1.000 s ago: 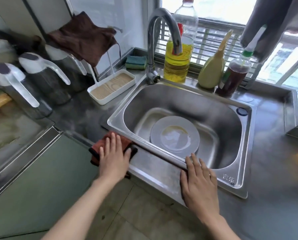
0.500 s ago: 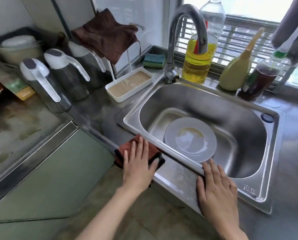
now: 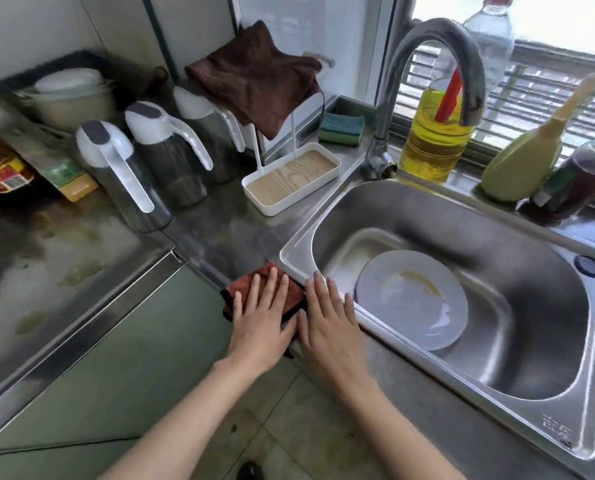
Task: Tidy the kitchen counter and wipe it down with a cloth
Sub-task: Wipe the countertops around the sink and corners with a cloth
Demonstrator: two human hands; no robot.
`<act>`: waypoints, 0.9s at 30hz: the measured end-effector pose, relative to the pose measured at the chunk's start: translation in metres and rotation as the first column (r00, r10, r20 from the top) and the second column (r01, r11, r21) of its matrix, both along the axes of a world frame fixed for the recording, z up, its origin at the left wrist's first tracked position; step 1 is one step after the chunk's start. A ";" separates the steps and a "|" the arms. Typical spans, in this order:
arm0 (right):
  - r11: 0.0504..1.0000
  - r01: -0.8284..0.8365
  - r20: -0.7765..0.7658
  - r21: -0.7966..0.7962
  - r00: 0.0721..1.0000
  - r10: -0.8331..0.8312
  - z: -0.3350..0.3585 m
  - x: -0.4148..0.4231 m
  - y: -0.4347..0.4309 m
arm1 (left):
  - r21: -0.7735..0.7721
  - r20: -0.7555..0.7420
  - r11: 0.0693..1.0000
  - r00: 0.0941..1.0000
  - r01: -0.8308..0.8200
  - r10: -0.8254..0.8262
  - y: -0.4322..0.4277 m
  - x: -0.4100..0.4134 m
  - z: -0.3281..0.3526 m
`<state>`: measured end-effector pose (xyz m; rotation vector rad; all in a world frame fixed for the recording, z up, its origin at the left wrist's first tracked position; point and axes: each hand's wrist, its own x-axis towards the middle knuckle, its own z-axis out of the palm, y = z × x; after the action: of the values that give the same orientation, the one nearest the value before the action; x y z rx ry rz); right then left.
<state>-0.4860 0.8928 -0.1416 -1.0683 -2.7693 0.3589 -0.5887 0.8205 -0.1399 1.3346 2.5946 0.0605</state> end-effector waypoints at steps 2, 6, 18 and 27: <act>1.000 0.020 0.037 -0.006 0.999 -0.019 -0.011 -0.007 0.000 | 0.004 0.003 0.999 0.999 0.045 -0.045 -0.003 -0.014 -0.001; 0.999 0.040 0.052 0.029 0.998 -0.041 -0.017 -0.004 0.000 | 0.001 0.002 0.998 0.998 -0.062 0.062 -0.001 -0.077 -0.004; 0.996 0.077 0.108 -0.036 0.992 -0.072 -0.003 -0.010 -0.002 | -0.047 0.051 0.955 0.955 0.294 -0.292 -0.009 -0.101 0.007; 0.996 0.085 0.086 -0.028 0.993 -0.082 -0.004 -0.012 -0.001 | -0.055 0.041 0.973 0.975 0.222 -0.220 0.022 -0.138 0.007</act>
<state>-0.4978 0.8922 -0.1458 -1.2303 -2.7900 0.3560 -0.7265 0.8430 -0.1327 1.5762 2.3830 -0.0293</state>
